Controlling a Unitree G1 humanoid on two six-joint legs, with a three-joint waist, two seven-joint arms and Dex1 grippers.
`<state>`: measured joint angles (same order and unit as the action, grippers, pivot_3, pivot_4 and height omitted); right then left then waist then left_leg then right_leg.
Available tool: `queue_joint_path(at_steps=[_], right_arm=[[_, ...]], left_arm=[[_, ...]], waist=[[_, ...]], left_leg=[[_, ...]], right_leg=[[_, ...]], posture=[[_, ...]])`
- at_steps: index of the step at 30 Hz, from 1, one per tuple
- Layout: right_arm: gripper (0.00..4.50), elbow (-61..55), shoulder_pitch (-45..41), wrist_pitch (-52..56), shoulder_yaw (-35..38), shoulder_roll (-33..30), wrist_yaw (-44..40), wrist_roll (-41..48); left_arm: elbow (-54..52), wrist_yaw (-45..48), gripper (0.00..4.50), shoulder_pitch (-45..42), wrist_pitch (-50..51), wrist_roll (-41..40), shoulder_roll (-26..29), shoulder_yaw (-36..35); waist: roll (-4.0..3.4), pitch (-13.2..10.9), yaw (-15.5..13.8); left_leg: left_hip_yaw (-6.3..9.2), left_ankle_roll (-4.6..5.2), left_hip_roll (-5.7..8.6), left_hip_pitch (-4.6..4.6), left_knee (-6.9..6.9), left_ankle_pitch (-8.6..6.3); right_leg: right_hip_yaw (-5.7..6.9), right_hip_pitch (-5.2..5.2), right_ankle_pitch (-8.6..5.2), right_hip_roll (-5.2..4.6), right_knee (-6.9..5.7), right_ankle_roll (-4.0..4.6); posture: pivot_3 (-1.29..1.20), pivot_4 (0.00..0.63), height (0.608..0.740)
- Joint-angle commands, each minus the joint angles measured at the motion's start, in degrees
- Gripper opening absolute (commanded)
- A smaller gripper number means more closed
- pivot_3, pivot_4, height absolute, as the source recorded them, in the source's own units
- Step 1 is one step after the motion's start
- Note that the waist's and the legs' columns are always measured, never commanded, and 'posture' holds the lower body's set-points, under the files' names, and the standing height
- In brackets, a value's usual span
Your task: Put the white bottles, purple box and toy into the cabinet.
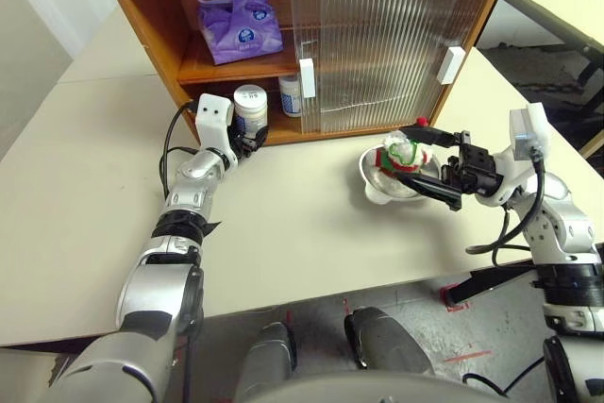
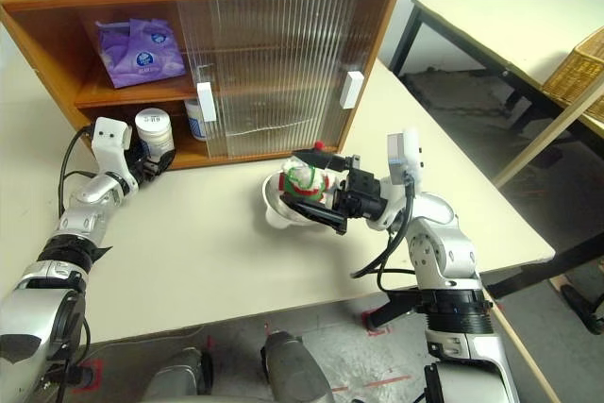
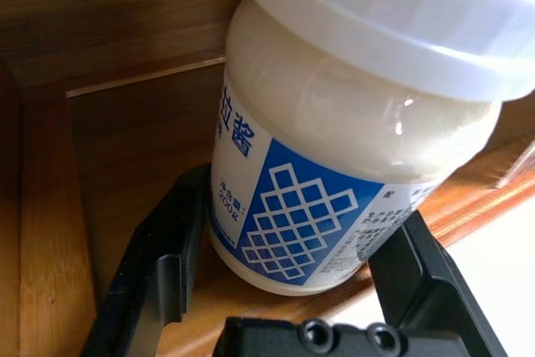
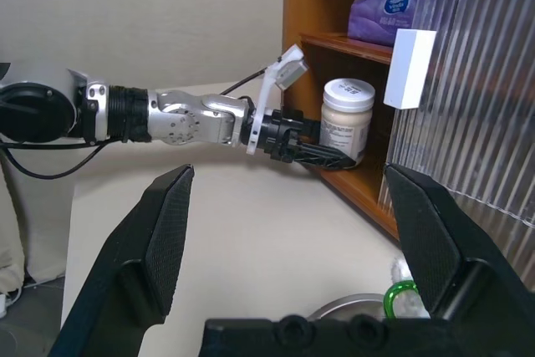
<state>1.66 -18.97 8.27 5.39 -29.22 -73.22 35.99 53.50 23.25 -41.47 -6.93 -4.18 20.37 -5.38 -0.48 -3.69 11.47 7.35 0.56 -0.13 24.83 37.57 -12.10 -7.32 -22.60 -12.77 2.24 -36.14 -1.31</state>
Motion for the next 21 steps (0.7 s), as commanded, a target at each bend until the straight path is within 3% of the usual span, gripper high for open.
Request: queue_joint_path(at_steps=[1,21], right_arm=[[4.5,-0.8,0.42,-0.21,0.18,-0.01,0.09,0.02],[4.5,-1.25,0.63,0.18,0.05,-0.09,0.06,0.04]], left_arm=[[3.73,-2.26,3.16,-2.49,-1.84,1.13,-0.64,0.01],[14.8,-8.57,3.16,-9.73,-5.0,0.98,-4.29,-1.95]], waist=[[0.01,-0.01,0.16],[0.47,-0.44,0.8]], left_leg=[[0.0,0.01,0.03,0.0,0.03,0.0],[0.03,0.28,0.73,0.03,0.12,0.18]], right_leg=[[0.0,0.02,-0.15,0.02,0.0,-0.29],[0.01,0.12,-0.18,-0.08,0.0,-0.94]], posture=[[-0.3,0.08,0.74],[-0.31,0.094,0.74]])
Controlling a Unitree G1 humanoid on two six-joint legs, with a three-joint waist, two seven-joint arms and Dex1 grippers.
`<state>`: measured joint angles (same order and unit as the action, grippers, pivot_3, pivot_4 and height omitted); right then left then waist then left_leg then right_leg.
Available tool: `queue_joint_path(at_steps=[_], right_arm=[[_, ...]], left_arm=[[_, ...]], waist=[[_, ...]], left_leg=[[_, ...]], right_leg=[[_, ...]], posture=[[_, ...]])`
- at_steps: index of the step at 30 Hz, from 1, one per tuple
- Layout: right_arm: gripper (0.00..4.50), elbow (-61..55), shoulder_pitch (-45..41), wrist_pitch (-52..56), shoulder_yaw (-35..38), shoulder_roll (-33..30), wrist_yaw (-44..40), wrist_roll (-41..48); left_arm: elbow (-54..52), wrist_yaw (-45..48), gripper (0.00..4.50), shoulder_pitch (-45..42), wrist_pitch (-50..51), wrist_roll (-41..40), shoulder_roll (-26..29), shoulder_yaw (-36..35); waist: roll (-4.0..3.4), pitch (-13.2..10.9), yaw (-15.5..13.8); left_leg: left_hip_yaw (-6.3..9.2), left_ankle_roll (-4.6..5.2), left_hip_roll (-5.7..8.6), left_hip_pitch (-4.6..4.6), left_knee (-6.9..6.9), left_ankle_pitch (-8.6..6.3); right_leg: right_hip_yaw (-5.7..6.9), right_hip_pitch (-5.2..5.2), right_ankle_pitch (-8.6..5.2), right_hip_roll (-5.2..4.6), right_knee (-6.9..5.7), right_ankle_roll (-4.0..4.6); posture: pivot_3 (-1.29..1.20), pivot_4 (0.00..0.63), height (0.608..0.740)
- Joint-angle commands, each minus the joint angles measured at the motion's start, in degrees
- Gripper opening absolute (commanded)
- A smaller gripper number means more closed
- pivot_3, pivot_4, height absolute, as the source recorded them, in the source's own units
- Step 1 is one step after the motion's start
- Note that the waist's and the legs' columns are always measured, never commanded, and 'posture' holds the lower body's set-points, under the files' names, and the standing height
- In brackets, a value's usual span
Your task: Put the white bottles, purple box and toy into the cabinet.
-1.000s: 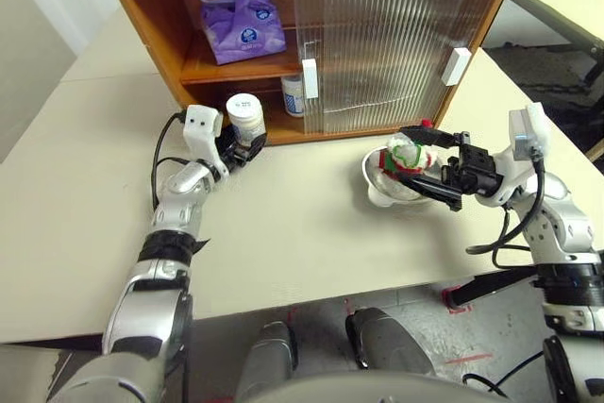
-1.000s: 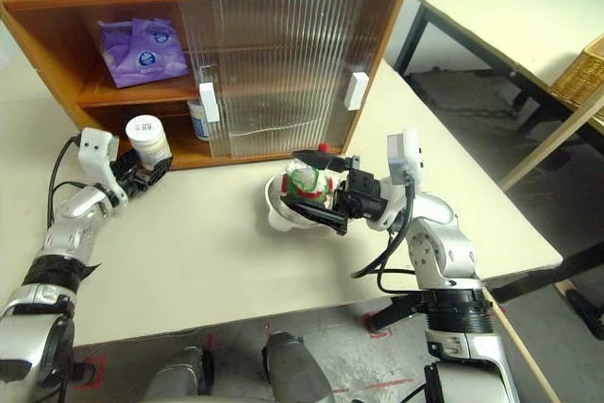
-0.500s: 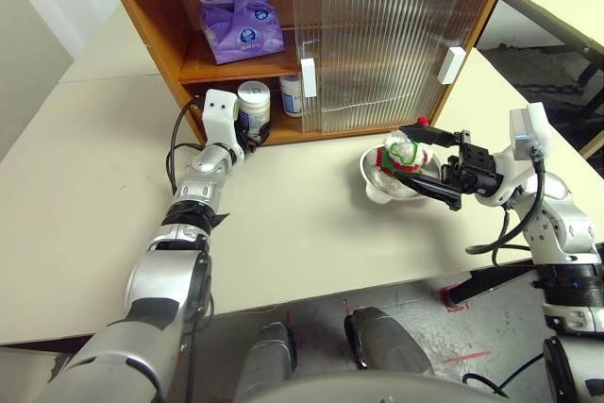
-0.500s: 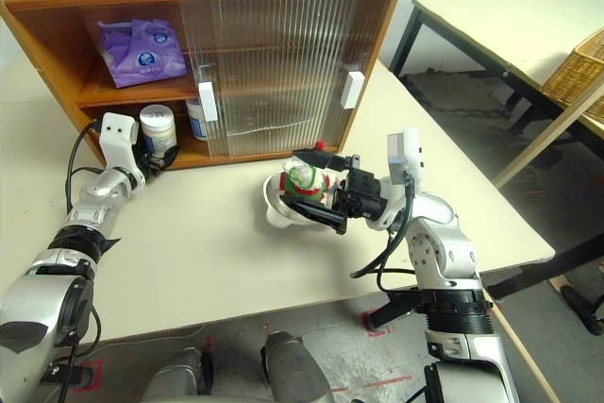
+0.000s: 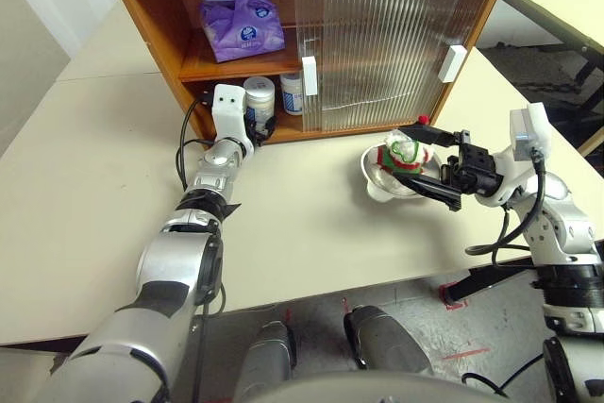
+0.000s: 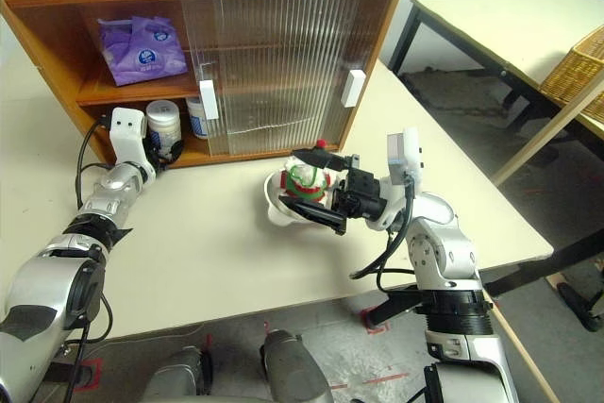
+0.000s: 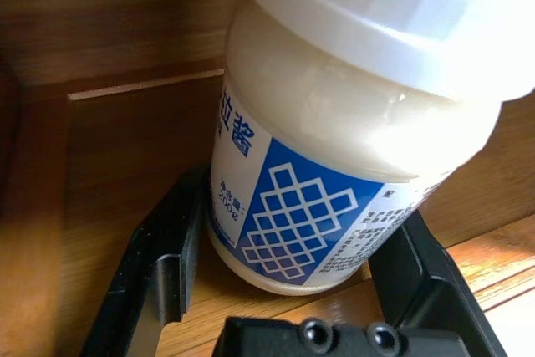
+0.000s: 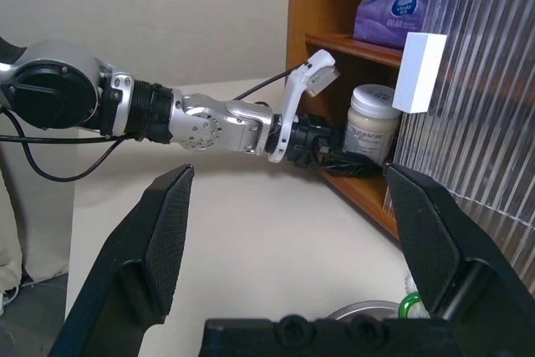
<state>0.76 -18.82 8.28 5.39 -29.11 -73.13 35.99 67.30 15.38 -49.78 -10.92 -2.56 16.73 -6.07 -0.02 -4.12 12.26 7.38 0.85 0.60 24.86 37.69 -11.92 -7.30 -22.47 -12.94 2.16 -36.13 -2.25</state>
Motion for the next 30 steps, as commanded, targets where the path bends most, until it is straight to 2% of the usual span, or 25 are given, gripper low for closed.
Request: queue_joint_path(at_steps=[1,8,12,26,30], right_arm=[[4.5,-0.36,0.47,0.17,0.05,-0.26,-0.07,0.01],[4.5,-0.61,0.55,0.38,0.34,-0.65,-0.11,0.22],[4.5,-0.8,0.62,0.46,0.46,-0.95,-0.09,0.34],[4.5,-0.85,0.41,0.88,0.32,-1.08,-0.15,0.41],[4.5,-0.89,0.52,0.85,0.36,-0.89,0.07,0.44]], left_arm=[[1.24,-0.86,3.16,-1.59,-0.95,-1.03,-0.86,-1.74],[2.16,-1.62,3.16,-2.22,-0.84,-1.61,-1.31,-3.41],[2.52,-1.35,4.45,-2.17,-0.59,-1.79,-1.24,-3.55],[0.19,-0.61,4.45,0.4,-1.2,-2.29,-0.58,-3.84],[-8.37,0.89,4.45,6.4,-1.6,-1.35,0.18,-2.26]], waist=[[0.02,-0.02,0.01],[0.06,-0.05,0.26],[0.06,-0.05,0.35],[0.06,-0.05,0.42],[0.05,-0.06,0.42]], left_leg=[[0.0,0.0,0.14,0.0,0.0,0.0],[-0.01,0.0,0.18,0.0,0.0,0.0],[-0.02,0.0,0.22,0.0,0.01,0.0],[-0.03,-0.01,0.24,-0.02,0.04,0.01],[-0.03,-0.01,0.25,-0.03,0.03,0.01]], right_leg=[[0.0,0.0,0.0,0.0,0.0,-0.01],[0.01,0.0,-0.02,0.0,0.0,-0.05],[0.02,0.0,-0.05,0.01,0.0,-0.11],[0.05,0.04,-0.07,0.02,-0.01,-0.14],[0.05,0.04,-0.07,0.03,0.0,-0.14]], posture=[[-0.31,0.094,0.74],[-0.32,0.09,0.74],[-0.32,0.088,0.74],[-0.3,0.095,0.74],[-0.3,0.098,0.74]])
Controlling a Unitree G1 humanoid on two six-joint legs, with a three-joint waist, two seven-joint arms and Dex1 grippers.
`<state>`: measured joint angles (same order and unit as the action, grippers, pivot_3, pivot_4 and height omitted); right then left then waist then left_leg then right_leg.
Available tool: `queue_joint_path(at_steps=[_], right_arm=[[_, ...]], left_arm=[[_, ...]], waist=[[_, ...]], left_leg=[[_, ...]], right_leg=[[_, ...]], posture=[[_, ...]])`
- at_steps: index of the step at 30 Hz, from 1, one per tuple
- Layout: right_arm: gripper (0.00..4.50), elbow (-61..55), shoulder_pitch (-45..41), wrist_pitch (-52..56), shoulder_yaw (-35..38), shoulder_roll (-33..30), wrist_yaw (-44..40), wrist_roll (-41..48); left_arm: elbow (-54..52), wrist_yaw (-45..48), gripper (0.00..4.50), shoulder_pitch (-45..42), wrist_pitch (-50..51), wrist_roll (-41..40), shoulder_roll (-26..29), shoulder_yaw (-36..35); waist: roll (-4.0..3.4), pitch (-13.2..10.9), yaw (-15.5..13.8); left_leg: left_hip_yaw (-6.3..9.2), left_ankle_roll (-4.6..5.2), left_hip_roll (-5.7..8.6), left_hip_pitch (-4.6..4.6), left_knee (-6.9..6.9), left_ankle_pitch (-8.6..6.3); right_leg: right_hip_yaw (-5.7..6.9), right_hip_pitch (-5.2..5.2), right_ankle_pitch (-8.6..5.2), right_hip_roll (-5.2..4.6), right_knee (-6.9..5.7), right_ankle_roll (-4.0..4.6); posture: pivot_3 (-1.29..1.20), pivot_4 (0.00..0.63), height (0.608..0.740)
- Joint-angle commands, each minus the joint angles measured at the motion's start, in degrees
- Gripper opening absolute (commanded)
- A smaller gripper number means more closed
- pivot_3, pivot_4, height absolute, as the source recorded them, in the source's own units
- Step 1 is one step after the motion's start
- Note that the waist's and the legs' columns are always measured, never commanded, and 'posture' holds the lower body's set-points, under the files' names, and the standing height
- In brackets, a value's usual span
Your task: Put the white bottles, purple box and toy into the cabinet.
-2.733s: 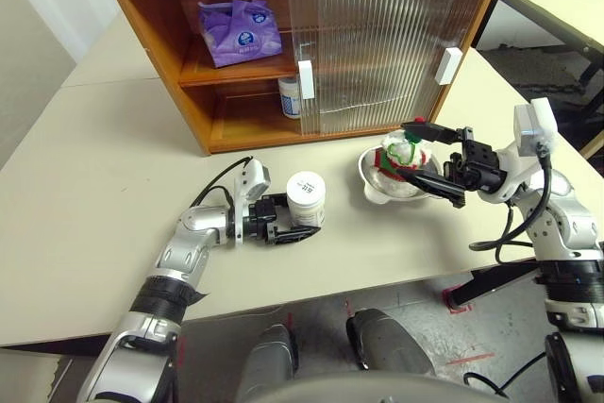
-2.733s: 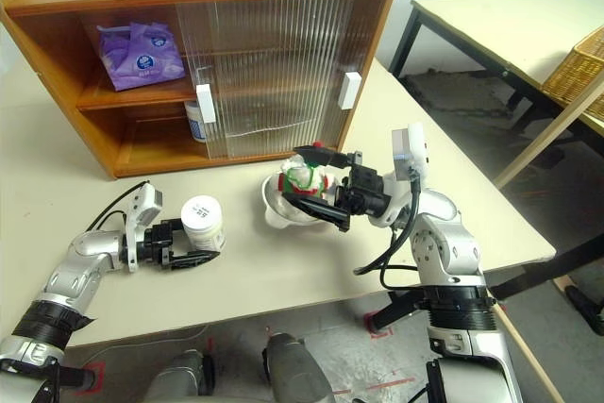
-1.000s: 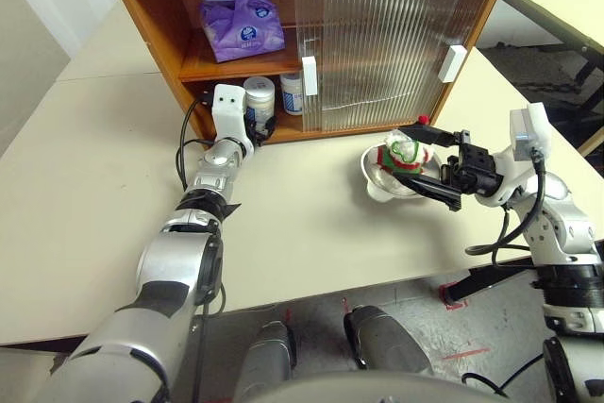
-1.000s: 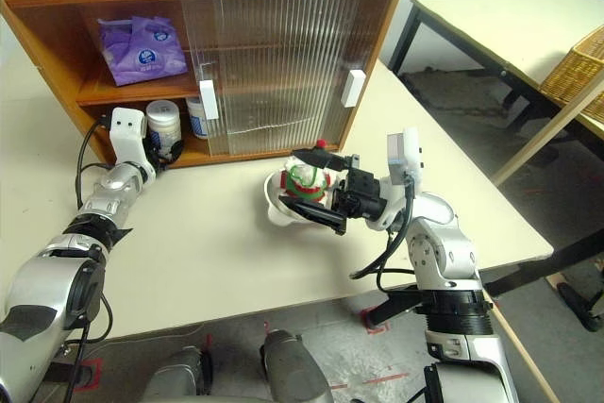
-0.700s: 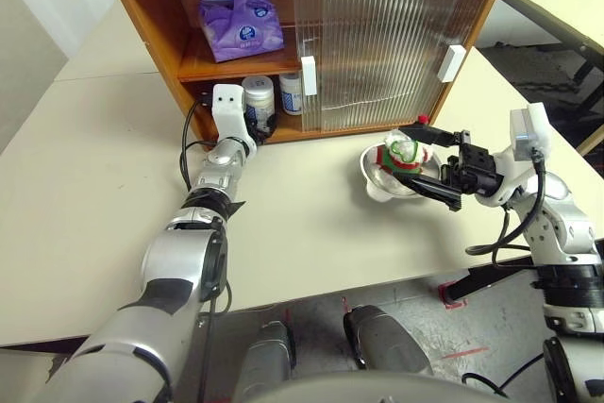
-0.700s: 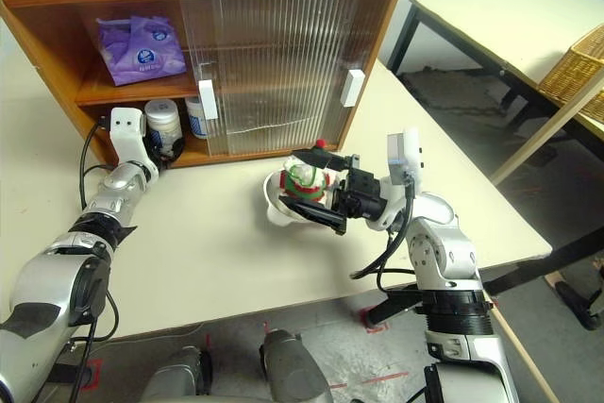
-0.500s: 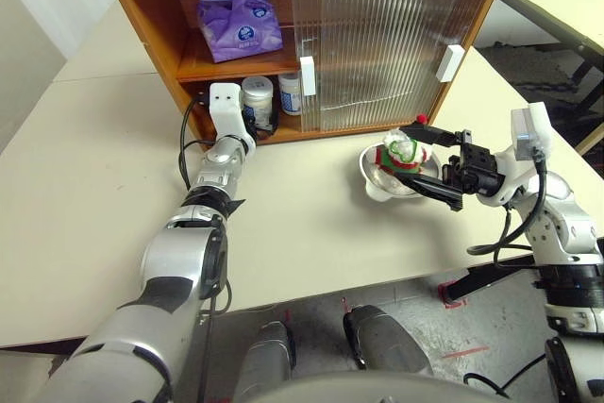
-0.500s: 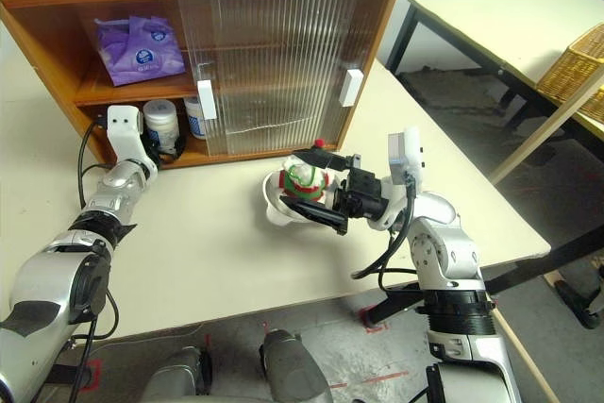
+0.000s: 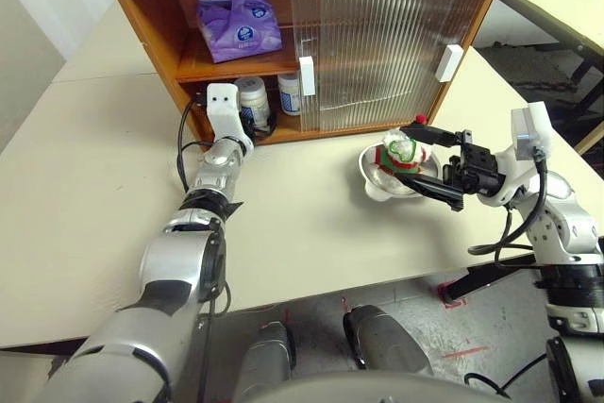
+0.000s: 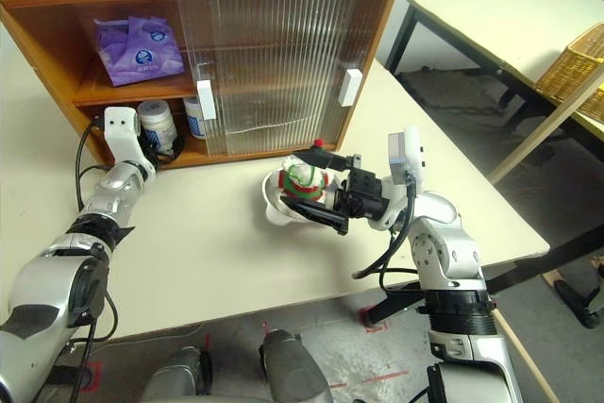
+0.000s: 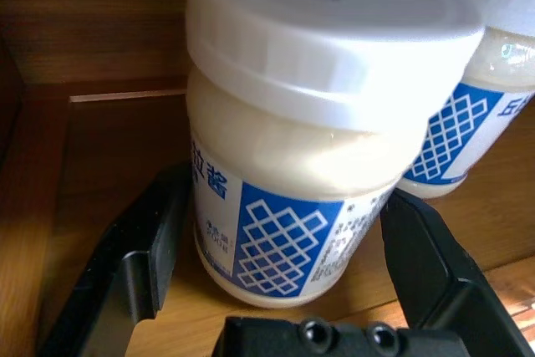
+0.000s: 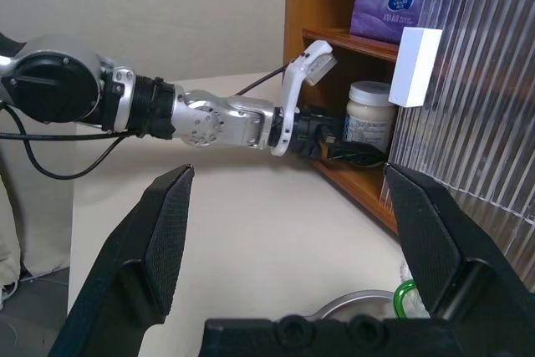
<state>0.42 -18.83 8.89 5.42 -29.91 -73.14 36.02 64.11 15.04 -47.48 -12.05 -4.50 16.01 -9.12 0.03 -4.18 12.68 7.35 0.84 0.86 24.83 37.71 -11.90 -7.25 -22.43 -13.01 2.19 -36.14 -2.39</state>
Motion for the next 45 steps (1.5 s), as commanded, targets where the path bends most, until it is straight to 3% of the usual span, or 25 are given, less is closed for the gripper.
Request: queue_joint_path(at_steps=[1,7,9,15,21,30,45], right_arm=[[4.5,-0.49,0.53,0.19,0.32,-0.03,0.08,0.39],[4.5,0.01,0.53,-0.17,0.02,0.66,0.18,0.15],[4.5,0.16,0.42,-0.16,0.05,0.78,0.14,0.11],[4.5,0.98,-0.29,-0.33,0.27,0.81,0.03,-0.04],[4.5,1.42,-0.78,-0.51,0.38,0.71,-0.07,-0.09],[4.5,1.16,-0.38,-0.86,0.71,0.69,0.56,-0.19],[4.5,0.96,-0.07,-1.57,0.46,1.04,0.84,-0.12]], left_arm=[[-8.05,1.58,4.45,5.94,-0.01,0.47,1.08,0.97],[-26.52,3.83,4.45,16.9,7.29,-1.36,2.24,1.18],[-32.6,5.44,4.06,20.22,9.97,-2.32,2.45,1.59],[-43.73,12.08,2.06,24.6,10.9,-2.77,1.88,6.12],[-44.18,17.26,0.04,20.04,7.73,-3.06,-1.94,10.77],[-39.72,19.06,0.04,9.97,6.11,-2.79,-7.43,14.21],[-35.76,12.41,0.04,4.23,6.69,-0.25,-7.47,13.19]], waist=[[0.0,0.0,0.07],[0.01,-0.01,-0.01],[0.01,-0.01,-0.18],[0.01,-0.01,-1.2],[0.01,-0.01,-1.71],[0.0,0.0,-1.8],[-0.02,0.01,-1.53]], left_leg=[[-0.02,0.0,0.03,0.0,0.01,0.0],[-0.08,-0.04,0.11,0.0,0.02,0.01],[-0.03,-0.06,0.11,0.0,0.02,0.02],[0.16,-0.19,-0.08,0.0,0.02,-0.05],[0.28,-0.29,-0.15,0.04,-0.03,-0.16],[0.04,-0.06,-0.07,0.03,-0.02,-0.27],[0.0,0.21,0.03,0.02,0.08,-0.13]], right_leg=[[0.01,0.0,0.0,0.02,0.0,0.0],[0.08,0.01,-0.01,0.06,-0.01,0.03],[0.08,0.02,0.0,0.04,-0.01,0.07],[-0.06,0.01,0.11,-0.08,-0.02,0.51],[-0.15,-0.06,0.23,-0.35,-0.02,0.9],[0.02,-0.06,0.09,-0.79,-0.01,0.8],[0.05,0.1,0.0,-0.88,-0.02,0.35]], posture=[[-0.3,0.098,0.74],[-0.28,0.098,0.74],[-0.28,0.097,0.74],[-0.27,0.094,0.74],[-0.28,0.088,0.74],[-0.3,0.08,0.74],[-0.31,0.07,0.74]])
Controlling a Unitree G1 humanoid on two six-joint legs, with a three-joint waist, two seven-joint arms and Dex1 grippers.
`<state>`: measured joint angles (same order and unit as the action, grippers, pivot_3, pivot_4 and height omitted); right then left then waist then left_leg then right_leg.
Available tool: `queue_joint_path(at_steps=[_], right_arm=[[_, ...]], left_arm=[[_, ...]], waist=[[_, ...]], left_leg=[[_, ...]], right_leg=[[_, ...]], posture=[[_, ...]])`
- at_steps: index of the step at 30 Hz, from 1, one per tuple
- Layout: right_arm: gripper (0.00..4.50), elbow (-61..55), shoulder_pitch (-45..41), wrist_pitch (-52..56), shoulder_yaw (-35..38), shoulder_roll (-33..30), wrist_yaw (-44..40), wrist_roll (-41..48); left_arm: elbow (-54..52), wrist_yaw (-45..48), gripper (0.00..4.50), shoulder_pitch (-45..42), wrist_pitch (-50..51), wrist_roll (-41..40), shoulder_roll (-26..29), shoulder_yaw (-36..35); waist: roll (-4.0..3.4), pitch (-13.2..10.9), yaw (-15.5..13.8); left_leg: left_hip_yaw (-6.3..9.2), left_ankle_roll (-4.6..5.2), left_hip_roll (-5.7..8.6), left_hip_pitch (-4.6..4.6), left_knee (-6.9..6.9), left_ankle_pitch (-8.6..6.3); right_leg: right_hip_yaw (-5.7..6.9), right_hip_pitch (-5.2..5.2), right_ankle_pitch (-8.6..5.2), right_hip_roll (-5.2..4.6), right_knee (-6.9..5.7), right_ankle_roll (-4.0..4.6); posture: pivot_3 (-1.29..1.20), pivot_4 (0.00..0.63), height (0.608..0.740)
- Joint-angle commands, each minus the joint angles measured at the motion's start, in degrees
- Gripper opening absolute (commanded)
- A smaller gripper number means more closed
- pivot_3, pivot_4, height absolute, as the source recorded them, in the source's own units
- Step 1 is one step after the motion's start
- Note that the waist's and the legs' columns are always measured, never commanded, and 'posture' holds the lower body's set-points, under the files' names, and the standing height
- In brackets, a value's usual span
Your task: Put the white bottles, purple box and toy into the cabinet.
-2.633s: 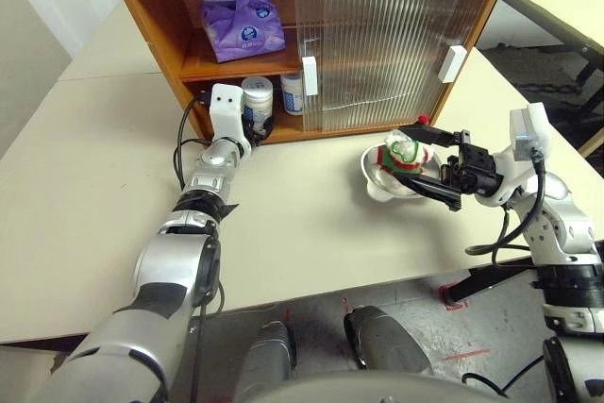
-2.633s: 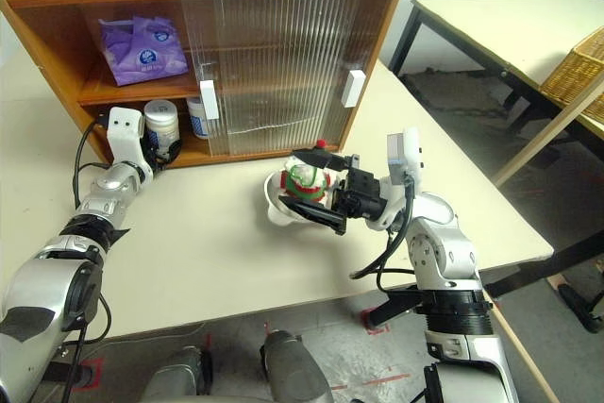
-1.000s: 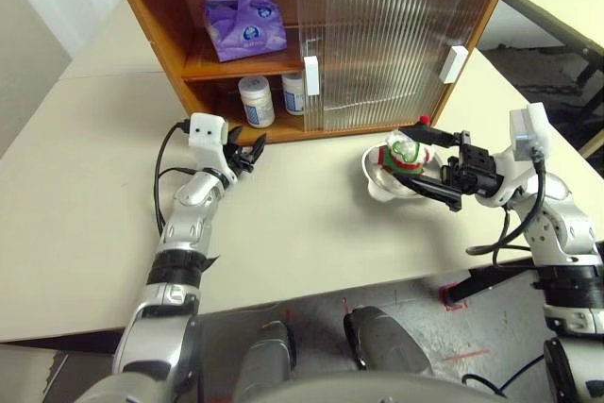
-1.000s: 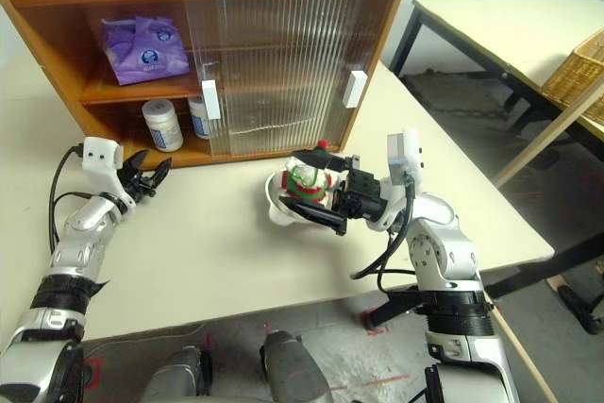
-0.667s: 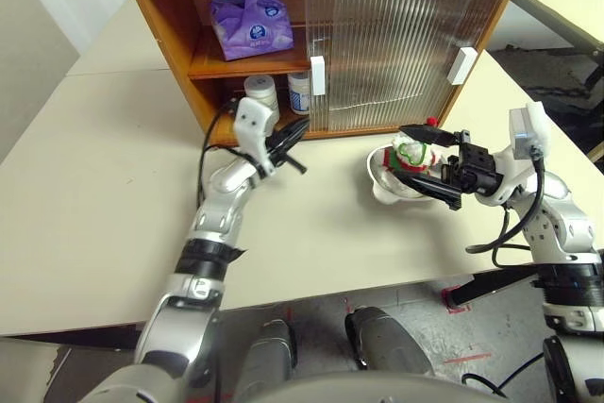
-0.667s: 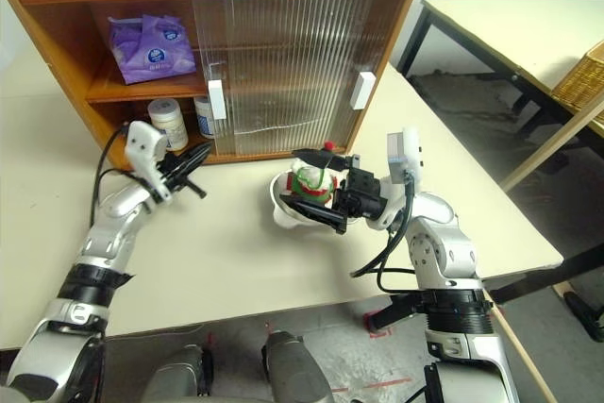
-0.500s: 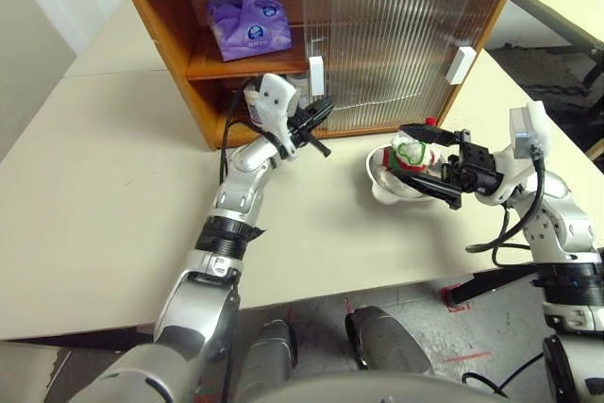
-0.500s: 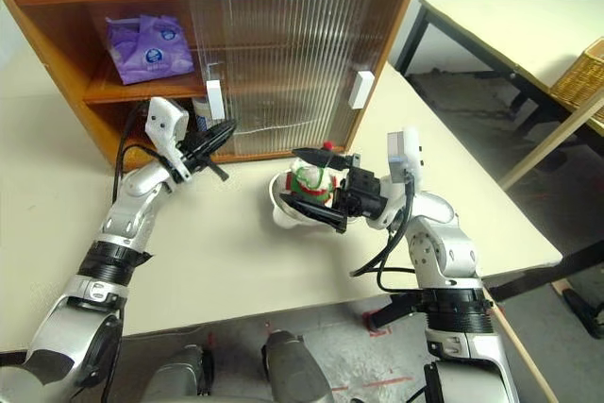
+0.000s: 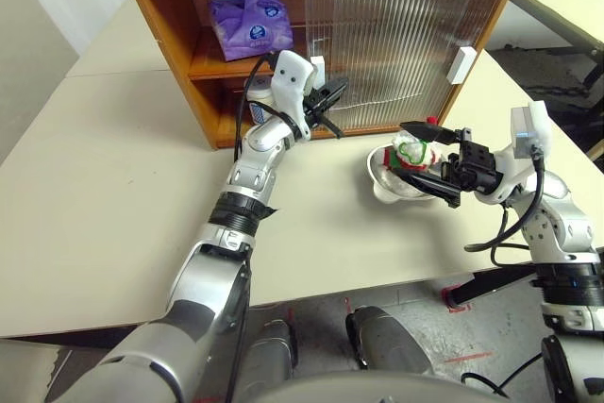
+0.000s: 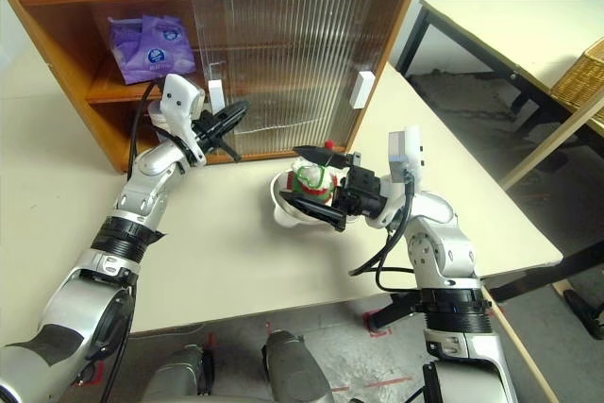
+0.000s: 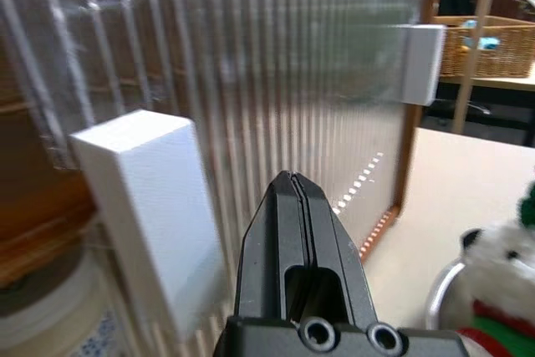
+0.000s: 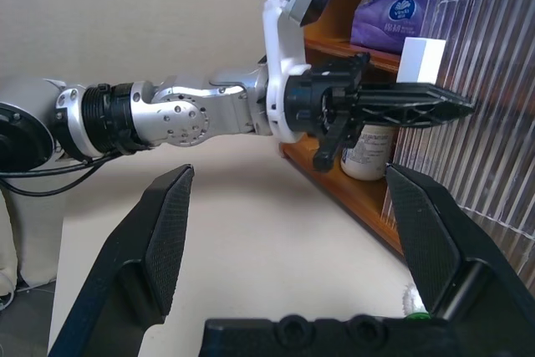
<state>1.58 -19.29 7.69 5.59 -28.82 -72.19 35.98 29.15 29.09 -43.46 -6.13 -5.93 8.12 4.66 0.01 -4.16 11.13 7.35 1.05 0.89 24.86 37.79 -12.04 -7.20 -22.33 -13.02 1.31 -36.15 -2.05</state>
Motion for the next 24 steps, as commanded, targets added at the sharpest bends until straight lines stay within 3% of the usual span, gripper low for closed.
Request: queue_joint_path(at_steps=[1,13,24], right_arm=[[4.5,-0.2,0.4,-0.36,0.32,-0.07,-0.1,-0.06],[4.5,0.28,0.75,-0.24,0.14,0.02,-0.45,0.03],[4.5,0.17,1.25,-0.49,-0.08,0.43,-0.64,-0.04]], left_arm=[[-1.24,-2.41,0.04,0.59,1.67,1.07,0.51,-0.93],[-6.87,-5.09,0.04,3.95,6.96,-0.22,4.14,-4.11],[-10.07,-6.44,0.04,6.25,9.26,-0.25,7.81,-5.86]], waist=[[0.0,0.0,0.04],[-0.02,0.01,1.16],[-0.03,0.02,1.34]], left_leg=[[0.0,0.0,0.0,0.0,0.0,0.0],[-0.16,0.21,0.37,-0.13,0.07,0.24],[-0.14,-0.09,0.39,-0.52,0.04,0.13]], right_leg=[[0.01,0.0,0.0,0.01,0.0,-0.01],[0.07,0.06,0.06,0.01,-0.01,-0.68],[-0.09,0.33,0.17,-0.1,-0.06,-0.51]], posture=[[-0.31,0.07,0.74],[-0.29,0.063,0.74],[-0.28,0.065,0.74]])
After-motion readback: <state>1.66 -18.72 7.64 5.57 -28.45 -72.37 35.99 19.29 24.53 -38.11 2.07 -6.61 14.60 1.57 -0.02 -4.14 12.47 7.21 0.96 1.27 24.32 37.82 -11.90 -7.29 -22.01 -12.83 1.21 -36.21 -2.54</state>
